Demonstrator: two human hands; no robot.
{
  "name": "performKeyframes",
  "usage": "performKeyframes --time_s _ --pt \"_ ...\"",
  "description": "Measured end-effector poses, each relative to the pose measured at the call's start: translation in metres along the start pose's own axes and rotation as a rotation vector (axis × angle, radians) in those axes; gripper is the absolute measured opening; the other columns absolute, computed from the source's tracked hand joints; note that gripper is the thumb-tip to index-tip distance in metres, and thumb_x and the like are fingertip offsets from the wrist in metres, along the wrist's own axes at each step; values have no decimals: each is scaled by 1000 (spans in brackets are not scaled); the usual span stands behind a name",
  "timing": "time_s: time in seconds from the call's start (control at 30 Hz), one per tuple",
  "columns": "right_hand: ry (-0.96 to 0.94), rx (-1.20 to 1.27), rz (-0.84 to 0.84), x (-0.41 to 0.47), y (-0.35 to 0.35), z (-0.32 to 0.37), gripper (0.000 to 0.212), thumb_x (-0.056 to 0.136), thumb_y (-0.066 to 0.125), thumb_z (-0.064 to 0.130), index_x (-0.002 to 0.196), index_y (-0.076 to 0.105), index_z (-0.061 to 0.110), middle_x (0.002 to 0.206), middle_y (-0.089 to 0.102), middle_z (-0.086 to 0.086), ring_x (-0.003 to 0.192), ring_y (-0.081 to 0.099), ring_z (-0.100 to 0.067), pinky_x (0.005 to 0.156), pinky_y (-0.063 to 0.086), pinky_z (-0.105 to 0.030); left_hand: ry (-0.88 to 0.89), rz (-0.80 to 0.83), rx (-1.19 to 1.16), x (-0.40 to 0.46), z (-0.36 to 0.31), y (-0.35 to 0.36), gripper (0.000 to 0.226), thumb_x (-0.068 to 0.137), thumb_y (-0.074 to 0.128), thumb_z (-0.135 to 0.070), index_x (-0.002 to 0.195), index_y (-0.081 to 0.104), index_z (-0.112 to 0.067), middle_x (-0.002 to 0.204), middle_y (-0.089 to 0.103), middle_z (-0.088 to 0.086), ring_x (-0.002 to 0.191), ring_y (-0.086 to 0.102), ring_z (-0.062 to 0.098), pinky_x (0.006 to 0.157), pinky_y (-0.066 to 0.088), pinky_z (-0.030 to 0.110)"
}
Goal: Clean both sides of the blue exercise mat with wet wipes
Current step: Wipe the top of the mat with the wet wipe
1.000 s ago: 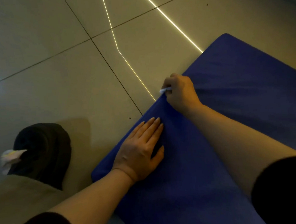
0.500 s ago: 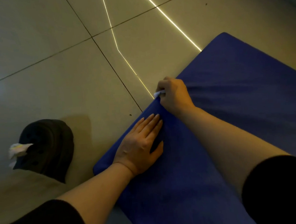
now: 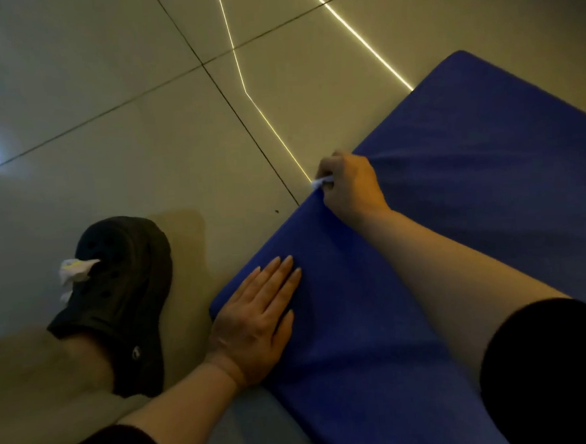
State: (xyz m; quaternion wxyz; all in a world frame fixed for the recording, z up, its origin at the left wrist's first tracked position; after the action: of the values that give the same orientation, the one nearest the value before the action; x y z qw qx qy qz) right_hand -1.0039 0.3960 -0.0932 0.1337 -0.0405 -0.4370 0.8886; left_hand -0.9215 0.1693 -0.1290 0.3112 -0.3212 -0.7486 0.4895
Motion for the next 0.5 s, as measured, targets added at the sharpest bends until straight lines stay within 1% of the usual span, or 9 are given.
performKeyframes --time_s 0.07,0.13,0.2,0.27,0.37,0.43,0.5 --pt "-53 31 49 -19 1 1 14 85 61 3 72 60 9 81 52 2 69 49 -11 59 38 -25 16 -25 -11 -1 1 -2 47 102 30 -31 141 47 -11 150 41 7 141 34 18 115 31 38" --pt "-159 60 149 -45 5 2 15 84 65 4 70 59 6 79 56 -2 68 54 -13 57 45 -30 17 -57 -10 -1 3 -1 46 101 32 -29 139 49 -10 148 43 8 139 38 20 113 34 39" --pt "-211 53 217 -59 6 2 9 83 66 5 75 63 6 82 59 -4 72 58 -16 62 51 -31 27 -61 -10 -3 1 0 46 99 34 -27 138 50 -9 147 44 9 138 40 21 111 37 41" --pt "-224 44 191 -45 7 6 9 83 65 3 75 64 7 81 57 -1 70 55 -13 59 47 -28 30 -62 -16 -3 1 -2 47 97 38 -25 138 50 -8 147 44 9 138 40 21 111 37 41" --pt "-103 5 73 -10 10 14 10 85 62 3 76 64 6 81 51 3 71 50 -13 58 35 -18 25 -69 -9 -2 1 -3 47 95 40 -24 139 49 -9 148 44 8 139 39 21 113 34 39" --pt "-49 -10 31 -5 12 16 10 85 61 2 76 64 5 82 51 2 73 53 -16 58 37 -20 17 -73 -19 -2 1 -3 47 95 40 -23 139 49 -10 147 44 8 139 37 20 114 33 38" --pt "-111 14 76 -23 11 20 10 85 62 2 76 64 6 83 55 -1 74 56 -18 61 46 -29 19 -75 -19 -2 1 -4 46 96 39 -23 139 49 -10 147 43 7 139 36 19 114 32 37"
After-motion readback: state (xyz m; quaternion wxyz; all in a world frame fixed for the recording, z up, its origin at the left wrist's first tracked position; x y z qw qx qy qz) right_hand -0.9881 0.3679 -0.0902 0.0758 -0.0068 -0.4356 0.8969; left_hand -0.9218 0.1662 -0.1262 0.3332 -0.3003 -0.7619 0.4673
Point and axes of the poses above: each hand's wrist, its own x-axis towards the middle knuckle, its own y-axis out of the palm, z = x × y, the point moved 4 cm from there along x, towards the middle knuckle
